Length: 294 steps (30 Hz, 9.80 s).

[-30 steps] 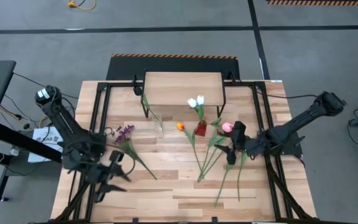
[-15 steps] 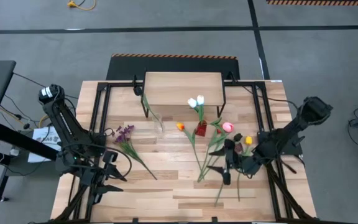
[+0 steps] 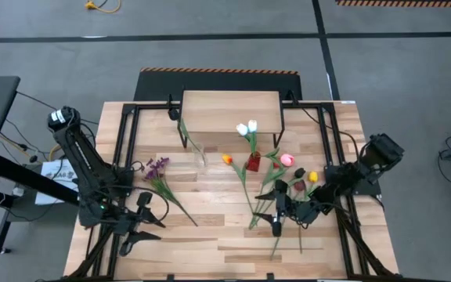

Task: Pick and place flowers into a vace then onto a shelf
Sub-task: Put the violet flowers into the red vase

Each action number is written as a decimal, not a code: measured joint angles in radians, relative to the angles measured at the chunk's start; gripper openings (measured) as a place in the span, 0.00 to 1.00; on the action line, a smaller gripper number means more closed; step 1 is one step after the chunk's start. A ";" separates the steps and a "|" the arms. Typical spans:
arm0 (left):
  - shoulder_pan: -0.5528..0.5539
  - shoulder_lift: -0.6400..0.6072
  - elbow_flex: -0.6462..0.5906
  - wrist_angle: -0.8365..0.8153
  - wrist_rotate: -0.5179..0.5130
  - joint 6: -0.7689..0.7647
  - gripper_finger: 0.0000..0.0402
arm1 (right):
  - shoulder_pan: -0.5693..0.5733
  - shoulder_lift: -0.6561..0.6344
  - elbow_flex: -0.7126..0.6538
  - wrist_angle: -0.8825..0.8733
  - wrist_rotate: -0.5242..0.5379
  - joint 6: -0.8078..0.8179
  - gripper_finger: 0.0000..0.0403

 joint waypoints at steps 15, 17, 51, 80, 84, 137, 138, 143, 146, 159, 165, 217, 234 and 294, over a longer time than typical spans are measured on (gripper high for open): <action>0.269 0.003 -0.001 -0.479 0.093 -0.552 0.37 | -0.003 -0.050 0.036 -0.012 -0.028 -0.169 0.65; 0.301 0.021 -0.001 -0.491 0.132 -0.552 0.37 | 0.001 -0.050 0.036 -0.023 -0.028 -0.168 0.65; 0.458 0.419 0.161 -0.958 0.293 -0.410 0.37 | 0.012 -0.050 0.036 -0.029 -0.027 -0.028 0.65; 0.560 0.587 0.166 -0.942 0.380 -0.412 0.34 | 0.036 -0.051 0.036 -0.031 -0.024 -0.009 0.65; 0.536 0.574 0.165 -0.922 0.378 -0.400 0.23 | 0.036 -0.051 0.036 -0.030 -0.024 -0.008 0.65; 0.260 0.572 0.407 -0.408 0.086 0.145 0.02 | 0.036 -0.051 0.036 -0.030 -0.025 0.018 0.65; 0.251 0.572 0.409 -0.408 0.083 0.164 0.02 | 0.036 -0.051 0.036 -0.030 -0.025 0.018 0.65; 0.220 0.572 0.411 -0.410 0.020 0.309 0.02 | 0.036 -0.051 0.036 -0.029 -0.025 0.018 0.65; 0.213 0.572 0.411 -0.410 -0.022 0.437 0.02 | 0.036 -0.051 0.036 -0.027 -0.025 0.018 0.65; 0.213 0.572 0.411 -0.354 -0.048 0.970 0.02 | 0.036 -0.051 0.036 -0.022 -0.026 0.018 0.65; 0.213 0.571 0.411 -0.276 -0.055 1.181 0.02 | 0.034 -0.051 0.036 -0.022 -0.027 0.048 0.65; 0.385 0.571 0.411 0.009 0.113 2.138 0.02 | -0.138 0.133 0.483 -0.137 -0.242 -0.043 0.65; 0.383 0.572 0.411 0.000 0.113 2.134 0.02 | -0.143 0.147 0.537 -0.143 -0.370 -0.090 0.65; 0.405 0.572 0.410 -0.010 0.114 2.121 0.02 | -0.215 0.162 0.594 -0.169 -0.502 -0.122 0.44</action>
